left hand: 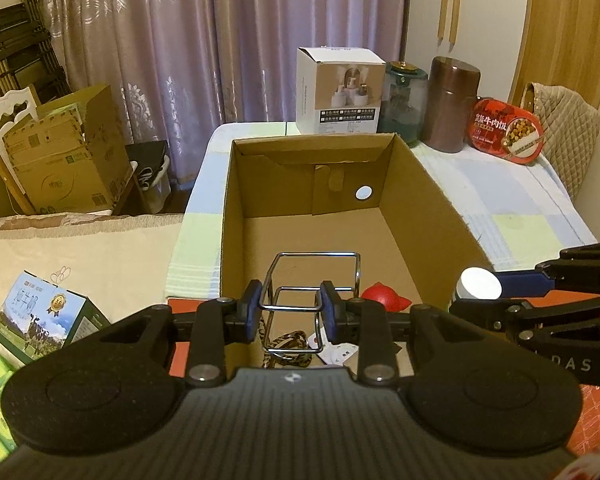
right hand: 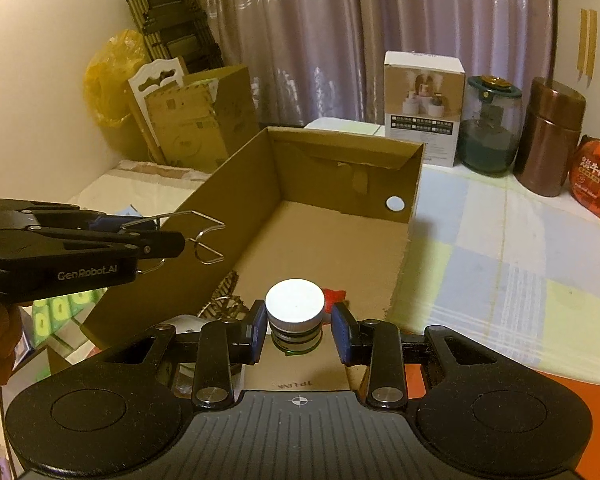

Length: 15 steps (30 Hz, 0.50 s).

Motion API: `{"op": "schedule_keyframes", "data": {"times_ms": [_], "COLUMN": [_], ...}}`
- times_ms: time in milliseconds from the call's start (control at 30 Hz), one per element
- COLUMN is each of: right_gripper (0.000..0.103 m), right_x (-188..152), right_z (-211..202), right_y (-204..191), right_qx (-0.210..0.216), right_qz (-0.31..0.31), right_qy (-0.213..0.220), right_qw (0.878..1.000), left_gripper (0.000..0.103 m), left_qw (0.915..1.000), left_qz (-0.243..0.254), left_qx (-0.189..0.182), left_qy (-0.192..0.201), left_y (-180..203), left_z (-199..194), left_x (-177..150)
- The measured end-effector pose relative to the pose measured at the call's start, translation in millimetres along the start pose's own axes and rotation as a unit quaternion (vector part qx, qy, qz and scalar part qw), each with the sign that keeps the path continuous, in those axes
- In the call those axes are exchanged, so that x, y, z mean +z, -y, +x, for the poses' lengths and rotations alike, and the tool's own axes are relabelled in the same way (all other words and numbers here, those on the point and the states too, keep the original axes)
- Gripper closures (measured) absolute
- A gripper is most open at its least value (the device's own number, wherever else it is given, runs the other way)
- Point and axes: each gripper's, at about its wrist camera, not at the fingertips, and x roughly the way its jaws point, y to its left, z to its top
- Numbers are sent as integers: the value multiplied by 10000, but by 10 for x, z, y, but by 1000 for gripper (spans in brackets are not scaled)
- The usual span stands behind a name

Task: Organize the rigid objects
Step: 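Lower the wire stand into the box and open the left gripper while the right holds the jar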

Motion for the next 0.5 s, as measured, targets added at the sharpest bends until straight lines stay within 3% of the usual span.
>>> {"op": "schedule_keyframes", "data": {"times_ms": [500], "right_gripper": [72], "right_x": [12], "right_z": [107], "right_y": [13], "right_qx": [-11], "right_qz": [15], "right_qy": [-33], "right_qw": [10000], "left_gripper": [77], "left_qw": [9999], "left_qz": [96], "left_qx": [-16], "left_qy": [-93], "left_y": [2], "left_z": [179], "left_x": [14]}}
